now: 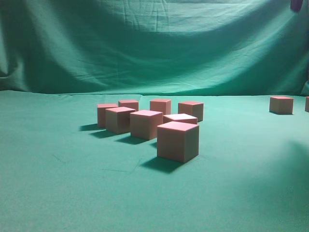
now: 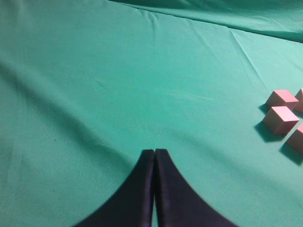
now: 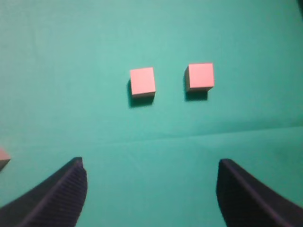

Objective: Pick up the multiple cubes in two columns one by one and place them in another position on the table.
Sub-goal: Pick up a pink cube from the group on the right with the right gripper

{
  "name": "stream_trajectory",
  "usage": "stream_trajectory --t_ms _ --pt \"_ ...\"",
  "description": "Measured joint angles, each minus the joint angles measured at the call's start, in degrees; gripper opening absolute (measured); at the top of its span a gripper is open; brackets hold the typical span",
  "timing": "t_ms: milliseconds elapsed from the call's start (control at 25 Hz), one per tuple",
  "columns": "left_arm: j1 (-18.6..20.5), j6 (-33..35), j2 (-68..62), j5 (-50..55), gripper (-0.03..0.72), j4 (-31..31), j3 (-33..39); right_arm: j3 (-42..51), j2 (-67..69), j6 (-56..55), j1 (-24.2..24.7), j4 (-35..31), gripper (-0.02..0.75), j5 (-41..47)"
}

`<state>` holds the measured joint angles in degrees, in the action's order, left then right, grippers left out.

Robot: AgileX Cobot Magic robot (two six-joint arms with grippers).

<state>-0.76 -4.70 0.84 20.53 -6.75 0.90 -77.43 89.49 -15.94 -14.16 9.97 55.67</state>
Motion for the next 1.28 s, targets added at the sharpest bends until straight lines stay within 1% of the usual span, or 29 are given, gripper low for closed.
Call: stream_trajectory --t_ms 120,240,520,760,880,1200,1280 --pt "0.0 0.0 0.0 0.0 0.0 0.0 0.0 -0.2 4.8 3.1 1.5 -0.2 0.518 -4.4" --pt "0.0 0.0 0.0 0.0 0.0 0.0 0.0 -2.8 11.0 5.2 1.8 -0.9 0.518 -5.8" --pt "0.0 0.0 0.0 0.0 0.0 0.0 0.0 -13.3 24.5 8.4 1.8 -1.4 0.518 -5.6" --pt "0.0 0.0 0.0 0.0 0.0 0.0 0.0 -21.5 32.8 9.2 1.8 -1.5 0.518 -3.8" --pt "0.0 0.0 0.0 0.0 0.0 0.0 0.0 -23.1 35.0 9.2 1.8 -1.5 0.518 -3.3" --pt "0.0 0.0 0.0 0.0 0.0 0.0 0.0 -23.4 37.3 9.2 1.8 -2.2 0.518 -2.8" --pt "0.0 0.0 0.0 0.0 0.0 0.0 0.0 -23.5 37.7 9.2 1.8 -2.3 0.424 -2.8"
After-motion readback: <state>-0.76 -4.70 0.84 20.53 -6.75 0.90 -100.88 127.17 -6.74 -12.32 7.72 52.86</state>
